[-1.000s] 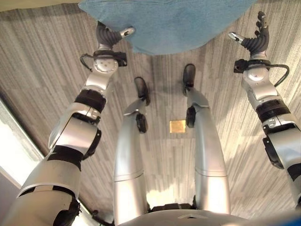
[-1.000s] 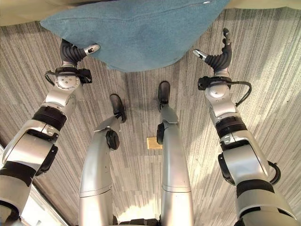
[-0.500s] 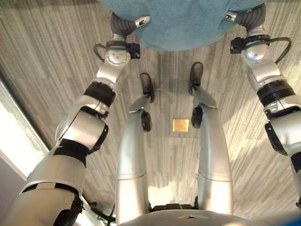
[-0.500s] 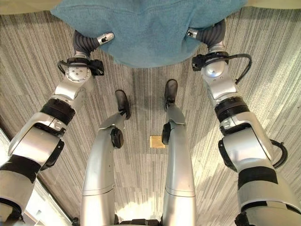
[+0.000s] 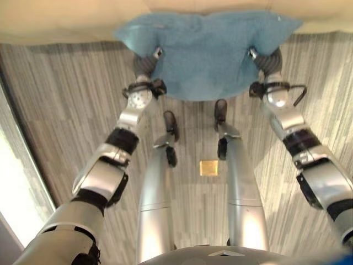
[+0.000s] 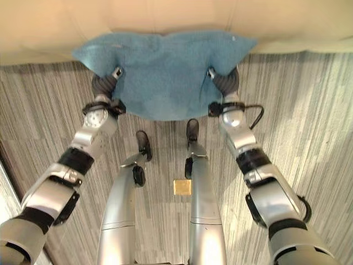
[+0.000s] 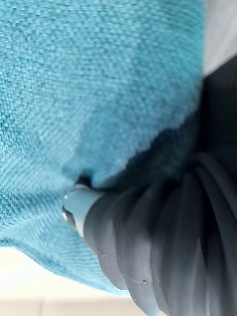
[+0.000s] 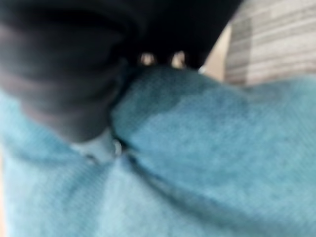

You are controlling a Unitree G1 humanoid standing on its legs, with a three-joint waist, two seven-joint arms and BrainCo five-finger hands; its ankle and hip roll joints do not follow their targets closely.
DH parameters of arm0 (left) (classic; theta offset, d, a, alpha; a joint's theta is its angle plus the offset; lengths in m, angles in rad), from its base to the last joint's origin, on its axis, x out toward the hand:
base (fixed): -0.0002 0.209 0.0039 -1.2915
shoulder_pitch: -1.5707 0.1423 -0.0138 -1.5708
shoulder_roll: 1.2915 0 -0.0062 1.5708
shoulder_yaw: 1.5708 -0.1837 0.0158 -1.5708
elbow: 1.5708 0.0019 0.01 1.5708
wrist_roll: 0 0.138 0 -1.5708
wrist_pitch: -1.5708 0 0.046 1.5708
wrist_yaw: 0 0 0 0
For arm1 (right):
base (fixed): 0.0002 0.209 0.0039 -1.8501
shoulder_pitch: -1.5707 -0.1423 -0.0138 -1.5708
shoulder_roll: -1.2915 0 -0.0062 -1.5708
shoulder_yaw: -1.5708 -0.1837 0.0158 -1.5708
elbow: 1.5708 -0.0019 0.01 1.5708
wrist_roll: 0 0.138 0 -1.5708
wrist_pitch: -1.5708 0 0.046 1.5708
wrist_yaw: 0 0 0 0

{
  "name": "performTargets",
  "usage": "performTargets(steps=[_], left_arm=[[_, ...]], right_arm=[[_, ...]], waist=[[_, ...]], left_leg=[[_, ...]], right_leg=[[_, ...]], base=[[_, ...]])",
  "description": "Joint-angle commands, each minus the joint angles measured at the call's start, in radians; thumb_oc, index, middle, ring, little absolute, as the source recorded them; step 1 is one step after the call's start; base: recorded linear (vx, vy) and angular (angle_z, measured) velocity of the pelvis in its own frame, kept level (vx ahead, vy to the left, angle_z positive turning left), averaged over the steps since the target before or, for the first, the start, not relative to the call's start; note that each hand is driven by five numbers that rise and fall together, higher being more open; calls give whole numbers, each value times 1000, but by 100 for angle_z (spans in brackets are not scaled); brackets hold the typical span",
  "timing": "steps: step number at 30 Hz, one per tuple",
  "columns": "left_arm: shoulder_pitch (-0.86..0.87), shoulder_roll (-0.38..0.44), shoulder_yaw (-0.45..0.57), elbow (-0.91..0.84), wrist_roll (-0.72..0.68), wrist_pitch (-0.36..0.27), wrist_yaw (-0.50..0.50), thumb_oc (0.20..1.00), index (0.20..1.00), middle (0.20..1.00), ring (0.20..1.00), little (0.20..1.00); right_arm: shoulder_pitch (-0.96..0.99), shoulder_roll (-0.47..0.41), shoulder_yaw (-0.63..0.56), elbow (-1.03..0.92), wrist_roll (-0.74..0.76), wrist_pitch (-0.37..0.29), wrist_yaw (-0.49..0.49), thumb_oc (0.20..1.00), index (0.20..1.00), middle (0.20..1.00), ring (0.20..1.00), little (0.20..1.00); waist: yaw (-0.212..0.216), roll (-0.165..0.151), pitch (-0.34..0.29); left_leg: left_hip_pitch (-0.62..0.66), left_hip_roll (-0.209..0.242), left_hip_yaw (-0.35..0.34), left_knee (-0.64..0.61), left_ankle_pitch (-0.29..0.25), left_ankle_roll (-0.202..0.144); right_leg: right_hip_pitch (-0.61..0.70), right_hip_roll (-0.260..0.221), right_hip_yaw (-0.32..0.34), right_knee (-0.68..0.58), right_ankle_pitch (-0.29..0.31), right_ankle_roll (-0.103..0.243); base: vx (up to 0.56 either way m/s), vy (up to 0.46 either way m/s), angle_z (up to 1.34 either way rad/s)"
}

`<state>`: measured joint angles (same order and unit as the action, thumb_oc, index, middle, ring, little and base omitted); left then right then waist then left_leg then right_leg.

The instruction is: Pick up all the scattered cushions and arrange them neatly on the sofa.

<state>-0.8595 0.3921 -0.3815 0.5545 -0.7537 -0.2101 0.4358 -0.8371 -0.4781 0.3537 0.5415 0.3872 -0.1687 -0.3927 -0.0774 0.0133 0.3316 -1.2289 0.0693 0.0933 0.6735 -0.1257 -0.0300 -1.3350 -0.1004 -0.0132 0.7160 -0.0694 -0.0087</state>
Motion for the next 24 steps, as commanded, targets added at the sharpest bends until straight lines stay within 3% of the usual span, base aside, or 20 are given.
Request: performTargets(steps=[1,5,6,10,15,18,19,21,23,24], left_arm=[[25,-92,-46,-73,102,-52,-90,200,200,200,200,200],[177,-113,-50,-153,161,-51,-123,200,200,200,200,200],[239,-140,-46,-164,152,-53,-132,200,200,200,200,200],[386,-168,-51,-210,172,-47,-161,200,200,200,200,200],[477,-155,-64,-227,207,-32,-198,200,200,200,200,200],[528,-152,-68,-230,218,-14,-217,200,200,200,200,200],[576,-144,-64,-231,224,-3,-230,200,200,200,200,200],[589,-143,-58,-238,224,1,-225,200,200,200,200,200],[634,-130,-38,-263,226,12,-228,200,200,200,200,200],[650,-123,-32,-284,229,17,-225,200,200,200,200,200]], right_arm=[[23,71,33,-95,-76,-76,62,200,200,200,200,200],[211,80,0,-176,-126,-84,91,200,200,200,200,200],[284,97,-12,-200,-122,-86,101,200,200,200,200,200],[467,112,-34,-263,-124,-87,131,200,200,200,200,200],[590,104,-74,-289,-124,-85,146,200,200,200,200,200],[647,93,-116,-323,-137,-79,149,200,200,200,200,200],[675,97,-135,-333,-143,-72,158,200,200,200,200,200],[677,103,-135,-336,-146,-68,156,200,200,200,200,200],[681,119,-136,-332,-143,-61,163,200,200,200,200,200],[686,127,-139,-342,-135,-57,170,200,200,200,200,200]], waist=[[-8,40,-79],[1,31,-90],[4,27,-92],[1,14,-104],[-10,-6,-134],[-26,-22,-170],[-25,-23,-214],[-19,-25,-213],[4,-22,-228],[8,-18,-226]], left_leg=[[103,-7,-74,-185,95,-45],[348,-12,-83,-321,124,-61],[450,-13,-85,-390,169,-64],[741,-11,-89,-518,198,-82],[918,8,-67,-552,225,-107],[1007,29,14,-543,202,-88],[1067,10,32,-567,164,-72],[1087,-4,29,-569,148,-64],[1134,-41,38,-585,115,-38],[1167,-63,48,-610,103,-8]], right_leg=[[119,56,23,-15,-56,67],[360,51,5,-134,-58,66],[466,56,-15,-206,-23,63],[775,72,-38,-360,-12,66],[1020,83,-68,-498,-3,63],[1129,71,-94,-549,0,69],[1196,61,-95,-586,7,88],[1224,55,-86,-597,10,97],[1248,27,-49,-584,34,141],[1223,10,-28,-507,84,166]], base=[[0,0,0],[6,-16,9],[28,-34,16],[138,-40,14],[131,-53,28],[210,-5,35],[392,126,48],[240,146,17],[214,331,-50],[184,436,-80]])
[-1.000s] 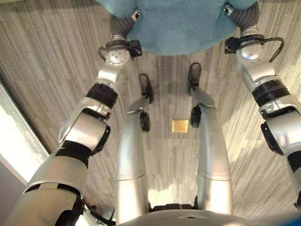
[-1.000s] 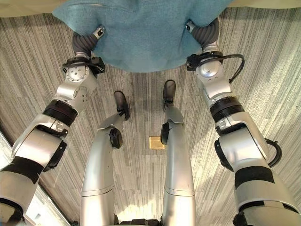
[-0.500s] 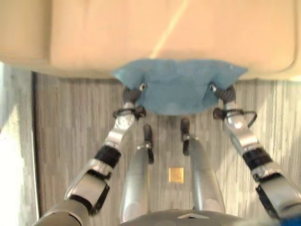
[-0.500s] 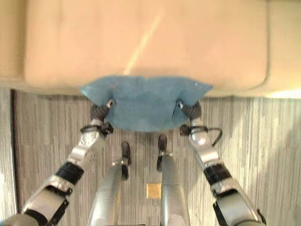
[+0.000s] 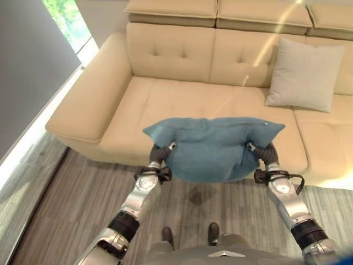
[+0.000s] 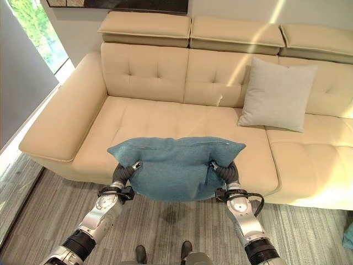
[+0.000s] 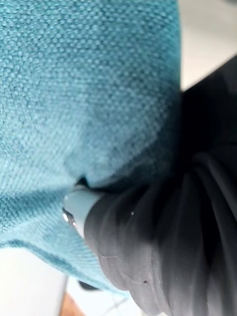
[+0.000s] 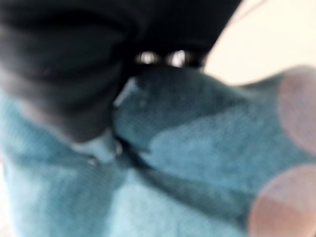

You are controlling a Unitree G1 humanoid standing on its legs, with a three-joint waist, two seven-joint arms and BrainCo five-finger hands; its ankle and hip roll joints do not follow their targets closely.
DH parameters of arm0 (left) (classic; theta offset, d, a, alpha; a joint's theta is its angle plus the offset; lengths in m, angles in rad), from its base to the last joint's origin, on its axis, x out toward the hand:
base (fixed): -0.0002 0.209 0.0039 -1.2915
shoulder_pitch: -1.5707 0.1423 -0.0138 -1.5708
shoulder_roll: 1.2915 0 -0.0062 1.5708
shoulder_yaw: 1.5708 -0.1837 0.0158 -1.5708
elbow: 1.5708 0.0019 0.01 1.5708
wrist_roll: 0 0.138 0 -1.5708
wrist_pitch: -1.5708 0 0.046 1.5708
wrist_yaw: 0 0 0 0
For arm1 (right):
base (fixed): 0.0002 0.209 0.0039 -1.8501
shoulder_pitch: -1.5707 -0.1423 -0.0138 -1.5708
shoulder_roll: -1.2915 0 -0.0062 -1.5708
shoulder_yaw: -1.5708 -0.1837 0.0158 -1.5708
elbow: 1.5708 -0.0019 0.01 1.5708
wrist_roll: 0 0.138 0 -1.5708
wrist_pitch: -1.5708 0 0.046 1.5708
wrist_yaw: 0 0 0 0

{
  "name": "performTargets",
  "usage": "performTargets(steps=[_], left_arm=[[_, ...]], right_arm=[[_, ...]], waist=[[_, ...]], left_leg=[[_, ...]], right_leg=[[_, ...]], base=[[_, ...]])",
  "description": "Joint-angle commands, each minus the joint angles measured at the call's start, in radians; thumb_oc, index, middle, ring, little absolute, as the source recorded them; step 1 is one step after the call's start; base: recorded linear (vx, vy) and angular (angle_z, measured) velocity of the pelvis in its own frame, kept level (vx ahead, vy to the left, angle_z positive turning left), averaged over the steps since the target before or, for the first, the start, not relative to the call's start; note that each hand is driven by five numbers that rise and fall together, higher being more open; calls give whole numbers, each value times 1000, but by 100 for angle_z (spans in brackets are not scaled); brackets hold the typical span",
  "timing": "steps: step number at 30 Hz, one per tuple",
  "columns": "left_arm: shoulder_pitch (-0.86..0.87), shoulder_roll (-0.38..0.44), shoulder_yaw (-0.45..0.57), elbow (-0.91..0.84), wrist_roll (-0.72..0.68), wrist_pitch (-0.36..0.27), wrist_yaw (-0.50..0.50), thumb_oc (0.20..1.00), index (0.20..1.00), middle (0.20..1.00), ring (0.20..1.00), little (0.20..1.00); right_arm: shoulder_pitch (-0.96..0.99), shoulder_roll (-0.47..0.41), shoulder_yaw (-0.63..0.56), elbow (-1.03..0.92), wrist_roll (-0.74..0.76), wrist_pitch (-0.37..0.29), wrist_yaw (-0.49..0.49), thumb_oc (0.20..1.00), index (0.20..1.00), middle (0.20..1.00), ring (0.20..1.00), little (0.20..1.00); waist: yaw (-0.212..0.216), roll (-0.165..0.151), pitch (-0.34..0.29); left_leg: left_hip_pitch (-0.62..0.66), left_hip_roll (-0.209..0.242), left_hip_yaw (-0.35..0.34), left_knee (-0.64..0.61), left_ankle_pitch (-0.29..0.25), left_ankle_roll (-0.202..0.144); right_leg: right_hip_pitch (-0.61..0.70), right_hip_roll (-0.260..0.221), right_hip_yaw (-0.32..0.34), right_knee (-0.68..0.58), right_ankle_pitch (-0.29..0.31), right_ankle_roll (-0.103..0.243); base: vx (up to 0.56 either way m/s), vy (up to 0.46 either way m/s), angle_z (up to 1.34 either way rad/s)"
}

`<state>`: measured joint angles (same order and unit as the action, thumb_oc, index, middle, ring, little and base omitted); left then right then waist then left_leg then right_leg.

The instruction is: Pick up all the scattered cushions and arrange them neatly on the sofa.

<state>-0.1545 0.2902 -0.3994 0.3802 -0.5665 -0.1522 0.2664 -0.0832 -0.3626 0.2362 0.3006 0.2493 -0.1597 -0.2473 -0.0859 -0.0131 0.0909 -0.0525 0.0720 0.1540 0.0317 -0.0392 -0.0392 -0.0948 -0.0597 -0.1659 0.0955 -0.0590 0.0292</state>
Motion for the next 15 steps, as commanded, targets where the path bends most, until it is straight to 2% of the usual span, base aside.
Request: performTargets(steps=[1,3,4,5,7,8,9,10,11,12,13,14,15], left_arm=[[-40,-8,-4,-124,53,-40,-52,200,200,200,200,200],[-41,-3,1,-130,54,-42,-47,200,200,200,200,200],[-43,5,13,-135,73,-40,-43,200,200,200,200,200],[-43,5,13,-135,73,-40,-43,200,200,200,200,200],[-40,0,24,-127,77,-44,-40,200,200,200,200,200],[-49,-2,28,-115,82,-47,-39,200,200,200,200,200],[-51,-1,33,-112,79,-46,-36,200,200,200,200,200],[-54,-1,30,-112,74,-45,-40,200,200,200,200,200],[-55,-8,23,-112,77,-46,-53,200,200,200,200,200],[-53,-18,13,-103,84,-46,-65,200,200,200,200,200],[-51,-27,14,-103,69,-43,-71,200,200,200,200,200],[-56,-32,4,-95,71,-39,-86,200,200,200,200,200],[-49,-34,6,-90,74,-36,-83,200,200,200,200,200]], right_arm=[[-73,16,-18,-96,8,-65,27,200,200,200,200,200],[-78,18,-15,-94,4,-64,26,200,200,200,200,200],[-78,24,-13,-91,-3,-64,26,200,200,200,200,200],[-78,23,-13,-91,-3,-64,26,200,200,200,200,200],[-80,26,-14,-84,1,-64,30,200,200,200,200,200],[-92,22,-9,-77,5,-67,31,200,200,200,200,200],[-89,18,-13,-80,8,-66,34,200,200,200,200,200],[-75,7,-18,-85,15,-67,42,200,200,200,200,200],[-64,-2,-22,-92,14,-66,45,200,200,200,200,200],[-34,-13,-44,-97,21,-69,50,200,200,200,200,200],[-19,-20,-61,-106,22,-69,49,200,200,200,200,200],[-3,-32,-77,-115,29,-73,46,200,200,200,200,200],[5,-30,-76,-115,36,-74,48,200,200,200,200,200]], waist=[[14,13,23],[11,21,31],[5,38,37],[5,38,37],[0,42,21],[-9,34,9],[-16,21,-1],[-27,18,1],[-31,16,-5],[-37,7,-11],[-43,-2,-13],[-47,-21,-8],[-42,-23,-8]], left_leg=[[18,-85,-2,15,9,25],[31,-82,4,4,9,32],[52,-82,5,-3,-1,38],[53,-83,5,-3,-2,38],[77,-87,-2,-13,0,26],[97,-97,-13,-27,3,16],[123,-108,-23,-32,4,3],[123,-104,-36,-16,3,-7],[120,-100,-50,19,13,-23],[104,-91,-62,89,38,-47],[85,-67,-36,146,52,-64],[31,-36,-25,264,55,-67],[30,-38,-35,267,54,-62]], right_leg=[[-49,-50,145,209,143,155],[-70,-46,154,256,141,153],[-108,-33,150,306,111,138],[-108,-34,151,309,109,138],[-113,-11,142,236,78,124],[-109,28,149,69,78,115],[-121,52,130,-38,117,116],[-98,55,145,-47,117,109],[-78,55,163,-47,114,104],[-38,69,181,-53,110,82],[-20,57,160,-61,111,75],[14,54,153,-66,95,50],[24,62,151,-65,84,43]], base=[[147,358,-68],[77,193,-28],[60,116,-12],[124,146,-22],[196,16,-15],[344,-71,3],[337,-101,-7],[248,-100,5],[210,-147,46],[192,-175,116],[200,-264,168],[142,-214,136],[152,-184,81]])
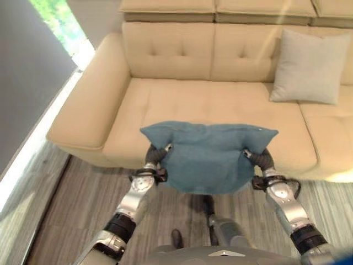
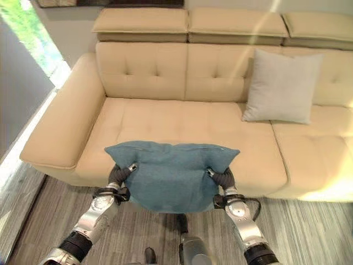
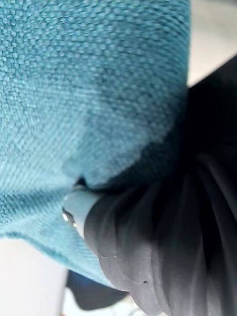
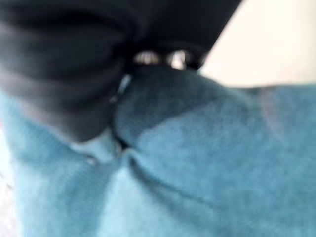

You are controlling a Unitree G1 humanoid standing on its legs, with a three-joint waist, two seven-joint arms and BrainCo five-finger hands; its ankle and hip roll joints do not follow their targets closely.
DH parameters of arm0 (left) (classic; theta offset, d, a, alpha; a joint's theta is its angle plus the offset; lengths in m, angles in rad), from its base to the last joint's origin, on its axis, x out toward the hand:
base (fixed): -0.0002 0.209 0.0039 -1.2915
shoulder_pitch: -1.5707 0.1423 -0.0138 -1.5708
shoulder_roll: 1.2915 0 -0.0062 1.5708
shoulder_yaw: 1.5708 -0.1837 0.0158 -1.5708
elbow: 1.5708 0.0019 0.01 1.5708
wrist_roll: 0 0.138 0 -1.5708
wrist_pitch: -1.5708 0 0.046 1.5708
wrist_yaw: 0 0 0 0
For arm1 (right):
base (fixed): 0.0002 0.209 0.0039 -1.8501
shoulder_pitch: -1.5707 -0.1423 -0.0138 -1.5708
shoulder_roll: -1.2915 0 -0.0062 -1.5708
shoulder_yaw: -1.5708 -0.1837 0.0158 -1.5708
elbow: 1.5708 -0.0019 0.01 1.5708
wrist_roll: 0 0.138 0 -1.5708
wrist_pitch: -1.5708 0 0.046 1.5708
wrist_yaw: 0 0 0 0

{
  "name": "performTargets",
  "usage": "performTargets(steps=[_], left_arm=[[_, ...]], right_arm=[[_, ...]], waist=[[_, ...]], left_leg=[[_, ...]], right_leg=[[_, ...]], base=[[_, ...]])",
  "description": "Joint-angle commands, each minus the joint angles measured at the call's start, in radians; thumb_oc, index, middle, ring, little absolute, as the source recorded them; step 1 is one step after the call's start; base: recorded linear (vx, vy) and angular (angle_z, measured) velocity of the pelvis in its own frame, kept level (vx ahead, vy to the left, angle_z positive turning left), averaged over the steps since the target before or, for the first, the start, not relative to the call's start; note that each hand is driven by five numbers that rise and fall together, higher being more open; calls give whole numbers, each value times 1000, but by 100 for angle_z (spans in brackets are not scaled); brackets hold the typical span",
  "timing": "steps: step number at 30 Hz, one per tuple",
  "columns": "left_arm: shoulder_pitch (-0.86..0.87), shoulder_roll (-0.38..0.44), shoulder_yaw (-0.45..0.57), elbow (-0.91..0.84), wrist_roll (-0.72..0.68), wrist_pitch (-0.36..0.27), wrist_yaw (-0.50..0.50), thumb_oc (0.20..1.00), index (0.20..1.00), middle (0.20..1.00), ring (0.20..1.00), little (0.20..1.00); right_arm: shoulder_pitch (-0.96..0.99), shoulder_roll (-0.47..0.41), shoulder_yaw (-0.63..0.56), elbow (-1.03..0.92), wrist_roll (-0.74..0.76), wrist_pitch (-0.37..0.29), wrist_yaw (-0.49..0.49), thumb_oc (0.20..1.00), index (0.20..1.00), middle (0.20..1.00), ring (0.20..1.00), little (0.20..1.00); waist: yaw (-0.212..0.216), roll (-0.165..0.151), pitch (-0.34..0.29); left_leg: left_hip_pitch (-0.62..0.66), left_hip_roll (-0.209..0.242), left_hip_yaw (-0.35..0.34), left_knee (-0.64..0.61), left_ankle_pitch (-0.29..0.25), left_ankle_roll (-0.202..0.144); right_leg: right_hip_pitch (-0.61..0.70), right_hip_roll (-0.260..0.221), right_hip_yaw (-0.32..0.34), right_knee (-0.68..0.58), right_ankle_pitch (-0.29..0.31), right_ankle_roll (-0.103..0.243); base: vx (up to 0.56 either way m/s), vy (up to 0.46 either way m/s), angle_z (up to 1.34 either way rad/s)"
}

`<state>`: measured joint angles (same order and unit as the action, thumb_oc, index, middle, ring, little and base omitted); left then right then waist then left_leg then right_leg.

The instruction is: Pick up all the scattered cushions and arrange them neatly on the sofa.

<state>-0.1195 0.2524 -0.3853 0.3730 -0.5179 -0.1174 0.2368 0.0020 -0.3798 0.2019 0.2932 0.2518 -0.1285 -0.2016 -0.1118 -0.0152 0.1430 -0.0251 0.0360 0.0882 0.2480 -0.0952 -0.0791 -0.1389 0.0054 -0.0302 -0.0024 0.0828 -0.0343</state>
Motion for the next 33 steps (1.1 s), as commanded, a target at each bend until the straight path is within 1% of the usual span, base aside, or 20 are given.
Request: performTargets(steps=[1,3,4,5,6,7,9,10,13,15,17,18,19,21,23,24,25,28,29,33], left_arm=[[-77,0,-10,-84,18,-64,-52,200,200,200,200,200],[-73,-4,-10,-79,22,-58,-52,200,200,200,200,200],[-70,-5,-13,-79,26,-58,-54,200,200,200,200,200],[-69,-6,-16,-82,30,-55,-54,200,200,200,200,200],[-67,-6,-16,-84,35,-55,-54,200,200,200,200,200],[-70,-4,-19,-87,40,-55,-51,200,200,200,200,200],[-77,-4,-17,-97,34,-60,-45,200,200,200,200,200],[-71,1,-13,-103,35,-63,-45,200,200,200,200,200],[-73,8,-9,-119,25,-68,-38,200,200,200,200,200],[-80,12,-5,-126,19,-67,-28,200,200,200,200,200],[-86,16,6,-136,15,-69,-19,200,200,200,200,200],[-93,37,12,-148,20,-73,-13,200,200,200,200,200],[-93,44,26,-150,33,-74,-9,200,200,200,200,200],[-94,51,36,-148,38,-77,-10,200,200,200,200,200],[-96,54,41,-144,38,-74,-1,200,200,200,200,200],[-92,49,43,-150,34,-72,-6,200,200,200,200,200],[-85,43,44,-153,40,-74,-7,200,200,200,200,200],[-69,31,51,-149,48,-71,-13,200,200,200,200,200],[-68,25,56,-156,51,-63,-15,200,200,200,200,200],[-77,27,62,-156,56,-56,-10,200,200,200,200,200]], right_arm=[[-72,-12,-43,-114,36,-102,2,200,200,200,200,200],[-69,-10,-47,-109,40,-99,2,200,200,200,200,200],[-67,-9,-50,-111,40,-101,2,200,200,200,200,200],[-64,-10,-54,-111,37,-101,1,200,200,200,200,200],[-63,-9,-56,-109,37,-101,-2,200,200,200,200,200],[-71,-8,-52,-106,34,-103,-7,200,200,200,200,200],[-86,-6,-43,-95,30,-103,-19,200,200,200,200,200],[-85,-1,-40,-97,29,-98,-9,200,200,200,200,200],[-113,5,-27,-86,18,-89,-14,200,200,200,200,200],[-140,11,-16,-81,5,-84,-20,200,200,200,200,200],[-161,18,-9,-81,2,-82,-21,200,200,200,200,200],[-189,21,-1,-72,-3,-80,-18,200,200,200,200,200],[-196,33,2,-66,-3,-76,-21,200,200,200,200,200],[-210,35,5,-49,2,-77,-19,200,200,200,200,200],[-208,29,2,-44,0,-75,-20,200,200,200,200,200],[-193,26,-2,-56,0,-71,-11,200,200,200,200,200],[-184,24,-4,-61,-4,-71,-7,200,200,200,200,200],[-168,12,-18,-66,-14,-70,-6,200,200,200,200,200],[-152,10,-34,-79,-17,-67,-5,200,200,200,200,200],[-146,8,-42,-91,-22,-66,-9,200,200,200,200,200]], waist=[[-12,-22,-61],[-7,-27,-67],[-6,-27,-71],[-3,-22,-71],[1,-20,-69],[7,-15,-67],[19,-10,-57],[15,-6,-67],[24,-7,-79],[39,-10,-86],[50,-8,-83],[47,-2,-68],[53,2,-68],[55,8,-75],[42,7,-67],[43,3,-66],[39,-3,-64],[40,-3,-90],[39,-1,-106],[37,4,-118]], left_leg=[[-9,-3,24,30,107,-16],[-30,-16,16,-35,78,2],[-52,-13,19,-99,86,4],[-68,-5,25,-165,118,2],[-72,-1,22,-200,141,0],[-99,8,14,-238,189,-8],[-134,13,2,-265,230,-23],[-99,13,14,-288,216,-19],[-81,-7,10,-272,192,3],[-63,-19,41,-266,164,23],[-56,-28,70,-254,139,42],[-33,-29,93,-260,129,56],[-22,-31,106,-262,109,57],[2,-27,125,-278,97,50],[21,-28,126,-279,83,43],[24,-32,119,-269,82,41],[36,-33,119,-265,80,38],[74,-30,115,-304,88,30],[95,-25,103,-329,93,26],[103,-20,92,-335,92,20]], right_leg=[[77,-5,16,31,-65,105],[92,-9,20,24,-73,109],[101,-8,24,17,-78,111],[111,-3,25,13,-82,114],[120,1,29,10,-89,113],[132,9,37,6,-96,111],[151,16,58,12,-115,106],[168,11,63,14,-132,110],[181,-15,90,26,-138,126],[183,-41,101,45,-141,149],[151,-64,108,116,-129,180],[81,-66,135,224,-90,203],[53,-92,100,204,-85,204],[28,-116,54,120,-60,210],[-5,-119,37,46,-33,211],[17,-126,37,45,-36,213],[29,-129,36,30,-23,216],[79,-119,29,-20,-20,215],[126,-109,14,-56,-29,209],[161,-105,-1,-85,-35,206]], base=[[126,-78,23],[145,-39,2],[186,-13,-1],[185,7,-5],[186,21,-16],[176,30,-21],[223,77,-43],[295,145,-76],[241,158,-43],[181,178,-57],[129,213,-74],[119,210,-79],[129,168,-54],[114,21,-22],[105,-7,-28],[76,-12,5],[75,-19,40],[131,-68,32],[124,-93,-5],[70,-57,8]])
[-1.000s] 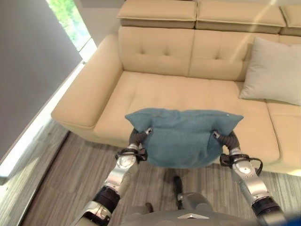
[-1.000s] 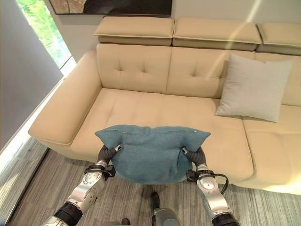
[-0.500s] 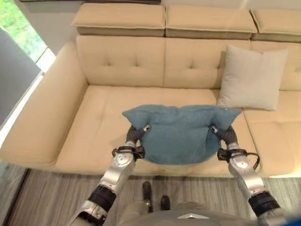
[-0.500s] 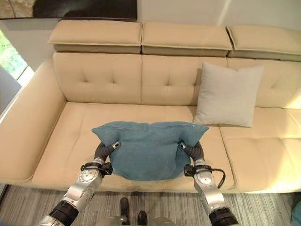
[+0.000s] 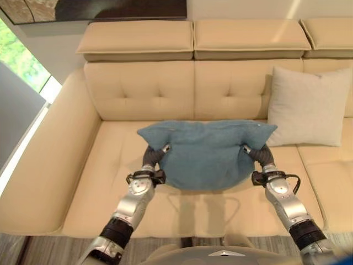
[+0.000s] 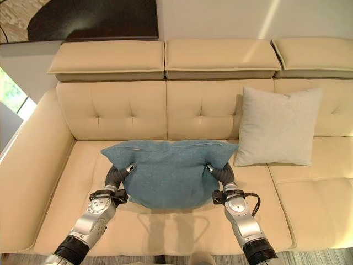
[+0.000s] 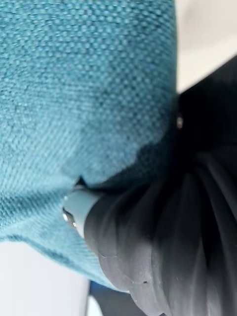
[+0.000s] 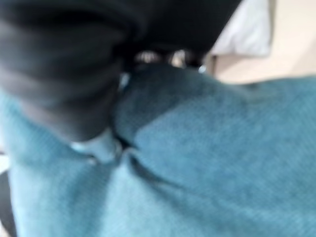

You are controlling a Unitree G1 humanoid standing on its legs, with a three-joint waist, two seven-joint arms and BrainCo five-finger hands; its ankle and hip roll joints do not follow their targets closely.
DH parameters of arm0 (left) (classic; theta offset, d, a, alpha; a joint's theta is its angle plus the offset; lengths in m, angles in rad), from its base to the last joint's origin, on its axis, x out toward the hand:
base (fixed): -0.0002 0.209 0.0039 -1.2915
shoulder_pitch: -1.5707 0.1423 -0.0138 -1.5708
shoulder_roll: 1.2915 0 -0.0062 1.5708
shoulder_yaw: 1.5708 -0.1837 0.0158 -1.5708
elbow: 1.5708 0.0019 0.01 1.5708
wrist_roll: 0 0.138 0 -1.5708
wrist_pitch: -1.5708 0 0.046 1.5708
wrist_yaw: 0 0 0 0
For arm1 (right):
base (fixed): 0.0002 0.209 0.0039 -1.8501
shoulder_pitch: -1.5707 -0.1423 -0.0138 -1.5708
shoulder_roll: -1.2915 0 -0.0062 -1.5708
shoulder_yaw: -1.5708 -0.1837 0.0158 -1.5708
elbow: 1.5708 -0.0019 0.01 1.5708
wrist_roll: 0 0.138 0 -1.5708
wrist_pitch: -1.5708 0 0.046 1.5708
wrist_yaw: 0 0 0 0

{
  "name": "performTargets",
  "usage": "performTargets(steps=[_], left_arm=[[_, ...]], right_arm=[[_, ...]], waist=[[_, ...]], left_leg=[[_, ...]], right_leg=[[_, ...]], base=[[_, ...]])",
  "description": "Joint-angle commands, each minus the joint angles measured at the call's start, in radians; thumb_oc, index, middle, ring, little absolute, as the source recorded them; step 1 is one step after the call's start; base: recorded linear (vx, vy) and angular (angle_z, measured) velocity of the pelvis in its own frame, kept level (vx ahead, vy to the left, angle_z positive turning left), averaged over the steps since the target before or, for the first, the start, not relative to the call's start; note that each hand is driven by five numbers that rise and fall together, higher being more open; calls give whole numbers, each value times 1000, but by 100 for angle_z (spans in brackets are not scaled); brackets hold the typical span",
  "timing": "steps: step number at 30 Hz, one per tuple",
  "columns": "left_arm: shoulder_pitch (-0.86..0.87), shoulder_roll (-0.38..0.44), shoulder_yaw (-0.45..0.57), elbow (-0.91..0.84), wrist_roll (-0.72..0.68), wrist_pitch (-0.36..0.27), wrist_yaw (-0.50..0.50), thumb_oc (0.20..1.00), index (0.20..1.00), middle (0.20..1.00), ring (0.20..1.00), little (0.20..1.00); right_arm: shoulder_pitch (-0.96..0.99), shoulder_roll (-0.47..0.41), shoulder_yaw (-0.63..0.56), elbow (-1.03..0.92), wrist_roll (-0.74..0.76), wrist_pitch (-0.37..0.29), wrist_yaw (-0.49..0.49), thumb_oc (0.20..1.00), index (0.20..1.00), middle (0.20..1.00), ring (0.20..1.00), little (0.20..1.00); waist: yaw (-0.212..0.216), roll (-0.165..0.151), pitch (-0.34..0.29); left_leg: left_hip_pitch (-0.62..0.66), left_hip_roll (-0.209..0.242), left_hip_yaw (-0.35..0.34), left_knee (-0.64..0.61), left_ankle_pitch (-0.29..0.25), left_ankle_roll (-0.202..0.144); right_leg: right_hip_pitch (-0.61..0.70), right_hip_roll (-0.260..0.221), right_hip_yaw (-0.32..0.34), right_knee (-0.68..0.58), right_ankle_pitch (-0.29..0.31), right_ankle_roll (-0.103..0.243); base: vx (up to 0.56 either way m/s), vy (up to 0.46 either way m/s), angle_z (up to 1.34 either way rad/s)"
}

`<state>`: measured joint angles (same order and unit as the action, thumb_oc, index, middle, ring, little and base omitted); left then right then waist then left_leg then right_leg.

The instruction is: Pick up all the scattered cushions and arrange them neatly on the sofa.

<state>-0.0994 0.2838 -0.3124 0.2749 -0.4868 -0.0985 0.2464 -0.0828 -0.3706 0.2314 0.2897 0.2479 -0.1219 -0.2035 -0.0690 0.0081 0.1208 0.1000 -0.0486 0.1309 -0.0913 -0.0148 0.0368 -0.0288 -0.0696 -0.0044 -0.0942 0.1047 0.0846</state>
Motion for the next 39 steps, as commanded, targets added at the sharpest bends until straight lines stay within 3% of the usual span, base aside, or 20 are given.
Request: performTargets(steps=[1,12,19,30,33,39], left_arm=[[-111,-2,-8,-62,33,-74,-14,200,200,200,200,200],[-299,27,-8,-18,29,-92,72,200,200,200,200,200],[-587,100,-63,114,3,-125,138,200,200,200,200,200],[-749,151,-95,271,-18,-142,150,200,200,200,200,200],[-773,207,-74,347,-61,-158,127,200,200,200,200,200],[-858,212,-107,473,-102,-159,112,200,200,200,200,200]], right_arm=[[-66,0,-71,-93,-20,-72,-12,200,200,200,200,200],[-269,-1,6,-63,-3,-72,-60,200,200,200,200,200],[-552,-25,108,58,22,-58,-115,200,200,200,200,200],[-733,-27,171,208,53,-50,-129,200,200,200,200,200],[-790,-22,209,282,79,-47,-107,200,200,200,200,200],[-886,-27,256,388,25,-29,-117,200,200,200,200,200]], waist=[[-10,-15,-98],[-7,-13,-82],[-3,-13,-42],[0,-20,-8],[-6,-25,22],[-11,-30,30]], left_leg=[[-23,66,46,4,12,-99],[-62,75,54,4,15,-103],[-213,80,59,4,54,-110],[-347,60,55,19,84,-111],[-409,55,57,42,89,-118],[-482,59,59,52,97,-122]], right_leg=[[56,-29,-32,7,-64,86],[21,-30,-38,7,-57,92],[-138,-25,-13,7,-11,100],[-266,-34,4,10,31,95],[-326,-37,18,24,46,88],[-393,-31,35,11,69,94]], base=[[33,-30,15],[-13,3,5],[-112,15,-3],[-19,12,-1],[-72,4,-13],[-10,-2,-3]])
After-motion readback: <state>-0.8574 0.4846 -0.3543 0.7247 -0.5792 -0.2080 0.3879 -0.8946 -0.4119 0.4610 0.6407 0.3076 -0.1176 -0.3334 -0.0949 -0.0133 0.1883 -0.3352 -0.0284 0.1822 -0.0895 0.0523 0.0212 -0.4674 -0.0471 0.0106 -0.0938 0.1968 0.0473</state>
